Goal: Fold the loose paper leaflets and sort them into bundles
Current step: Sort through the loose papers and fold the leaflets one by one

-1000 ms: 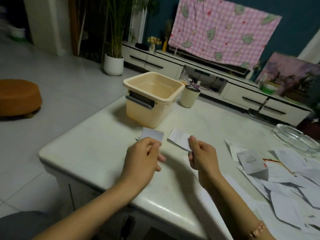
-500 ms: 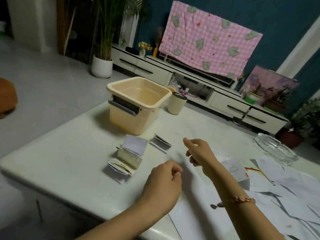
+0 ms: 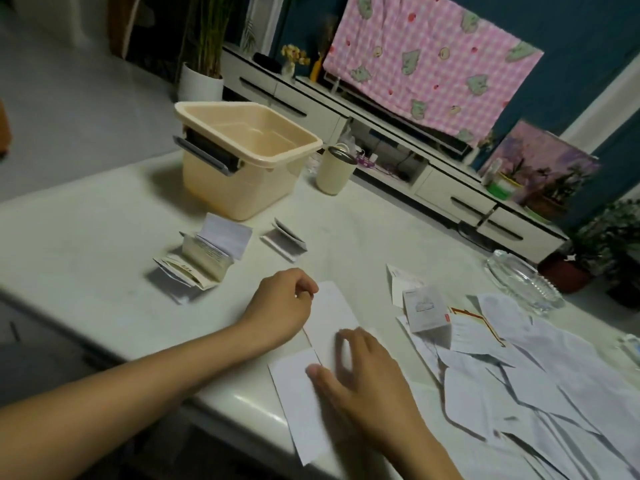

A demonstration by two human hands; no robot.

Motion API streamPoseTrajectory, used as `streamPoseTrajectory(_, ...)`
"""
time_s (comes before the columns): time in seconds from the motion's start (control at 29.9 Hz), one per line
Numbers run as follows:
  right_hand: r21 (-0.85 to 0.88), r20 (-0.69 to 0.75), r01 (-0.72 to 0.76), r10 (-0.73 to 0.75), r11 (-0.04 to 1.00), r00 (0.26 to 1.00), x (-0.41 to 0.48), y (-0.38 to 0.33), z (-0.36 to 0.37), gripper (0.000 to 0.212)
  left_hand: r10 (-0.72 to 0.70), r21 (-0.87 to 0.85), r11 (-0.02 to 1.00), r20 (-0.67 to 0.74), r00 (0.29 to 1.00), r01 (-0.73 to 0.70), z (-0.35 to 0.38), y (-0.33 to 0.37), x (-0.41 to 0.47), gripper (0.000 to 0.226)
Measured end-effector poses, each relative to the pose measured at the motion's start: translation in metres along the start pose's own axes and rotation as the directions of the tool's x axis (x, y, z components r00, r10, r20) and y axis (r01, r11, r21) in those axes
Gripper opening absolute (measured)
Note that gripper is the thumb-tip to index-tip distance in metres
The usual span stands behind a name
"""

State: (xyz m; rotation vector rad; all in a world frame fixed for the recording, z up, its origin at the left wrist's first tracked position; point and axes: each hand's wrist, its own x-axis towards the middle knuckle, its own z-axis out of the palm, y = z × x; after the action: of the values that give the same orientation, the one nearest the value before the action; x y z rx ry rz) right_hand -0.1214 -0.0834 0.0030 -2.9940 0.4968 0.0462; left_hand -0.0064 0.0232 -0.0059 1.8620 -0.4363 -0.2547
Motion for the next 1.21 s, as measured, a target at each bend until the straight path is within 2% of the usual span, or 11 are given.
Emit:
streamPoseTrajectory(0.1, -0.07, -0.131, 0.069, -0.078, 0.995, 0.988, 0.001, -0.008, 0.001, 0.023, -0.006, 0.008, 1.0, -0.009, 1.0, 0.006, 0.004, -0.002, 0.001, 0.023)
streamPoseTrajectory(0.2, -0.26, -0.214, 0.077, -0.135, 0.962, 0.967, 0.004, -0.009, -0.003, 0.032, 0.007, -0.019, 1.0, -0.091, 0.996, -0.009, 0.006, 0.001, 0.0, 0.025)
streamPoseTrajectory(0.3, 0.152, -0.236, 0.031, 0.006, 0.988, 0.972, 0.011, 0.007, -0.014, 0.011, 0.093, -0.079, 0.989, -0.302, 0.949, -0.122, 0.005, 0.009, -0.002, 0.022)
streamPoseTrajectory(0.33, 0.372, -0.254, 0.017, 0.085, 0.928, 0.964, 0.011, 0.015, -0.021, 0.017, 0.12, -0.105, 0.981, -0.326, 0.938, -0.162, 0.006, 0.012, -0.003, 0.02)
streamPoseTrajectory(0.4, 0.774, -0.191, 0.012, 0.216, 0.633, 0.958, 0.011, 0.024, -0.032, 0.016, 0.13, -0.172, 0.969, -0.254, 0.959, -0.177, 0.007, 0.014, -0.005, 0.017)
streamPoseTrajectory(0.47, 0.933, -0.021, -0.061, 0.224, 0.355, 0.974, 0.007, 0.027, -0.04, 0.01, 0.136, -0.258, 0.955, -0.057, 0.989, -0.146, 0.01, 0.016, -0.009, 0.023)
streamPoseTrajectory(0.64, 0.978, 0.072, -0.102, 0.167, 0.184, 0.983, -0.002, 0.025, -0.045, 0.016, 0.209, -0.375, 0.92, 0.228, 0.951, -0.112, 0.018, 0.024, -0.021, 0.039)
streamPoseTrajectory(0.8, 0.959, -0.009, -0.048, 0.196, 0.28, 0.981, -0.012, 0.026, -0.039, 0.02, 0.232, -0.373, 0.92, 0.265, 0.936, -0.123, 0.018, 0.025, -0.026, 0.018)
streamPoseTrajectory(0.97, 0.911, -0.129, -0.025, 0.342, 0.412, 0.931, -0.016, 0.036, -0.035, 0.047, -0.003, -0.424, 0.899, 0.25, 0.968, 0.112, 0.019, 0.022, -0.022, 0.016)
streamPoseTrajectory(1.14, 0.993, 0.113, -0.119, 0.223, 0.013, 0.968, -0.016, 0.035, -0.029, 0.03, -0.138, -0.564, 0.761, 0.342, 0.929, 0.321, 0.024, 0.025, -0.022, 0.017)
streamPoseTrajectory(1.21, 0.993, 0.114, -0.104, 0.222, -0.058, 0.968, -0.015, 0.032, -0.026, 0.02, -0.118, -0.583, 0.747, 0.358, 0.926, 0.32, 0.024, 0.027, -0.023, 0.024)
